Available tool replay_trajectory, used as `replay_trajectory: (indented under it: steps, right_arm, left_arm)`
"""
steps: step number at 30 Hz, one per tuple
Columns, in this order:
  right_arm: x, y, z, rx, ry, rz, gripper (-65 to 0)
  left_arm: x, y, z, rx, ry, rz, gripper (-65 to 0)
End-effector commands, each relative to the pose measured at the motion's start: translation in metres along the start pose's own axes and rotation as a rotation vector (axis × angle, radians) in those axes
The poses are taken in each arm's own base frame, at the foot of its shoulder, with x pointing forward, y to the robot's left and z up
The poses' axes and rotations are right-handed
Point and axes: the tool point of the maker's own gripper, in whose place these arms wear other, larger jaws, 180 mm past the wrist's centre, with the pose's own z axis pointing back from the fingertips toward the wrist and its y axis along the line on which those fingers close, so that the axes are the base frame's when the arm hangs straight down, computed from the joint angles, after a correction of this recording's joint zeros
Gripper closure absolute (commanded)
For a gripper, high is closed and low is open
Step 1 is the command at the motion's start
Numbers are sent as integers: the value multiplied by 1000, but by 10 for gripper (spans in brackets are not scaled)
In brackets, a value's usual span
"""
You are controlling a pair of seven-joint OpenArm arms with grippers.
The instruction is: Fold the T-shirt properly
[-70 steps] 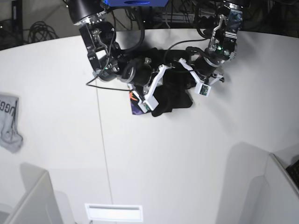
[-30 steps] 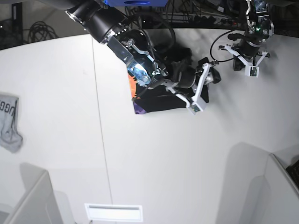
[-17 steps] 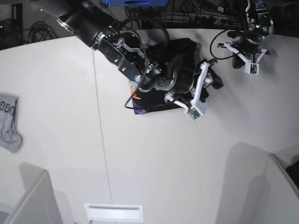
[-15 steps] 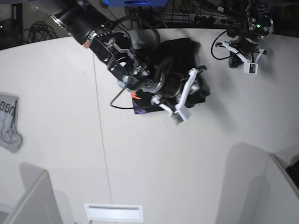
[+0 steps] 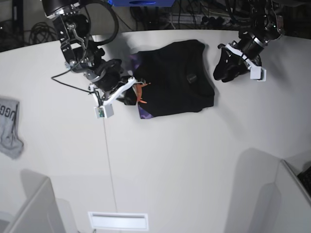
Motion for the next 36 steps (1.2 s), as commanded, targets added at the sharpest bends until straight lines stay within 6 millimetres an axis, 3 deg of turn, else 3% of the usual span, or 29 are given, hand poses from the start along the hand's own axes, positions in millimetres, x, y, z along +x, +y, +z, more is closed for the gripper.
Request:
replay_trajectory:
  steps: [1,4,7,10,14,17,21,23,24,29,32,36]
  right_arm:
    - [10,4,4,21,-39,16,0]
    - [2,1,6,13,-22,15,0]
    - [-4,1,7,12,-9,8,0]
    - [-7,0,8,8,-1,6,0]
    - [-10,-1,10,5,2,1,0]
    - [-9,-3,13,3,1,15,0]
    - [-11,-5,16,-1,5,14,0]
    - [-12,-12,19,-19,2,2,0]
    - [-11,-20,21,-40,-5,-14,0]
    - [-11,-50,34,-122,-27,-63,0]
    - [-9,-80,49,-204,-51,-105,0]
    - [-7,-119,73,-321,-109,-199,0]
  left_arm:
    - [17,-7,-2,-33,-63,-3,-321]
    - [10,-13,-17,-63,-57,28,-515]
    - [-2,-21,-39,-112,-25,61,-612]
    - [-15,-26,-56,-148,15,89,-614]
    - [-30,-14,-67,-105,55,148,-599]
    - [-31,-6,-73,-60,62,179,-601]
    - [-32,-16,-85,-76,85,177,-597]
    - [-33,-16,-91,-58,96,191,-561]
    - [-32,-17,-95,-49,102,196,-510]
    - [-26,-22,-111,-49,142,155,-165]
    - [-21,-24,-123,-39,187,104,0]
    - [-21,-30,-139,-67,320,-7,0]
